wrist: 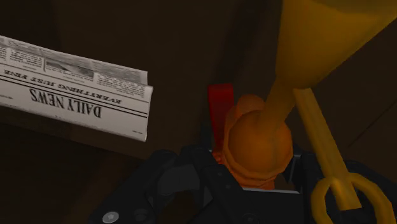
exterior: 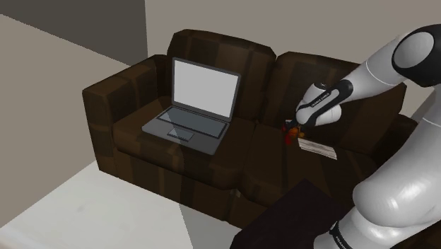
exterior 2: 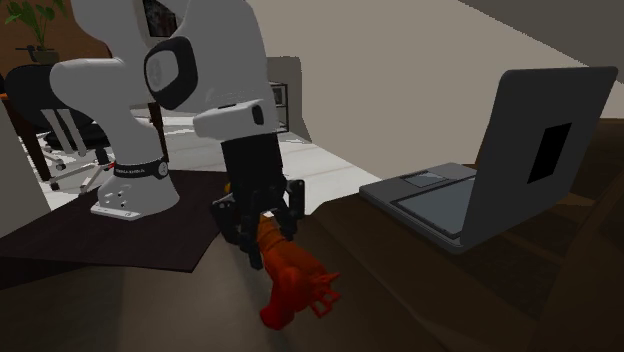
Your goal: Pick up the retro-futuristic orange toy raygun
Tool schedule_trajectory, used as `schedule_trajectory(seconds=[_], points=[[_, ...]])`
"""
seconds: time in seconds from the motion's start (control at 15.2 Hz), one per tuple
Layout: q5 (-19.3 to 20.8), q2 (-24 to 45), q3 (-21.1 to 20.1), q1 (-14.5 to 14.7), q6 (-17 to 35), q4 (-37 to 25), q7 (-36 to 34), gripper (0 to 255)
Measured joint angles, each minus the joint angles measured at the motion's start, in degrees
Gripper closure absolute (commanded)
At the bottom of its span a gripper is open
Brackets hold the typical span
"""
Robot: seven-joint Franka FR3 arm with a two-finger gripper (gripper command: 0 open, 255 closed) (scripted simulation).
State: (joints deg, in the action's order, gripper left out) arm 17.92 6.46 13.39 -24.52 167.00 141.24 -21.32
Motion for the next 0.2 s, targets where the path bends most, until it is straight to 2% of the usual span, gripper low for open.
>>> schedule_trajectory(seconds=[0.2], points=[[-0.45, -2.04, -0.17, -0.04, -1.99, 0.03, 0.66, 255]])
